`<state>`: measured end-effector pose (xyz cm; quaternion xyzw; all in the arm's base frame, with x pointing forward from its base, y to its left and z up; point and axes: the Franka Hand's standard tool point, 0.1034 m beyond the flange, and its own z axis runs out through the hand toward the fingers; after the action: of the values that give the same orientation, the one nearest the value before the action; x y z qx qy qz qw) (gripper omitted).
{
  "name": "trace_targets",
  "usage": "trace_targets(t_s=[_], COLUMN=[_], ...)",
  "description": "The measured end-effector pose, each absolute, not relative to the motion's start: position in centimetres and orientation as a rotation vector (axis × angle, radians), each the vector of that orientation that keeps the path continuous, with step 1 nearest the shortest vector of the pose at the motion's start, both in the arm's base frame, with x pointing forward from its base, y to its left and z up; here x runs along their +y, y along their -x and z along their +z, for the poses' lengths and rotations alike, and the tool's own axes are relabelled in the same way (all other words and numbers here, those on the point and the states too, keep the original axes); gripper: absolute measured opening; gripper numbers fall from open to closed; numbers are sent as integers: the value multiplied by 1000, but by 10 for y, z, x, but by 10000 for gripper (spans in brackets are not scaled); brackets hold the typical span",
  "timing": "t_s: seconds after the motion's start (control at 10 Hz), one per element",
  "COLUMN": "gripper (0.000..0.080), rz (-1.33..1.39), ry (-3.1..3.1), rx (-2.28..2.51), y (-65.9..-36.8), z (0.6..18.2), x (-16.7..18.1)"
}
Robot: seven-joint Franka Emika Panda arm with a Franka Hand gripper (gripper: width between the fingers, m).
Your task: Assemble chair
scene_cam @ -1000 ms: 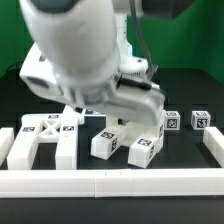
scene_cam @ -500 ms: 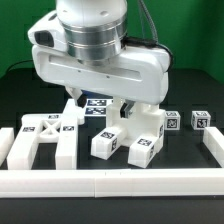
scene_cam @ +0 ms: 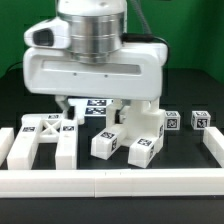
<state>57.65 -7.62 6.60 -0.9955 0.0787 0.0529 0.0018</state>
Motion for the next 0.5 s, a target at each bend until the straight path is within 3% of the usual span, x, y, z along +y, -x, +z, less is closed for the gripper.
trace_targets(t_s=[0.5], gripper=[649], rz=[168], ry=[3132], rx=[121], y=[-578], z=[62], x=[-85])
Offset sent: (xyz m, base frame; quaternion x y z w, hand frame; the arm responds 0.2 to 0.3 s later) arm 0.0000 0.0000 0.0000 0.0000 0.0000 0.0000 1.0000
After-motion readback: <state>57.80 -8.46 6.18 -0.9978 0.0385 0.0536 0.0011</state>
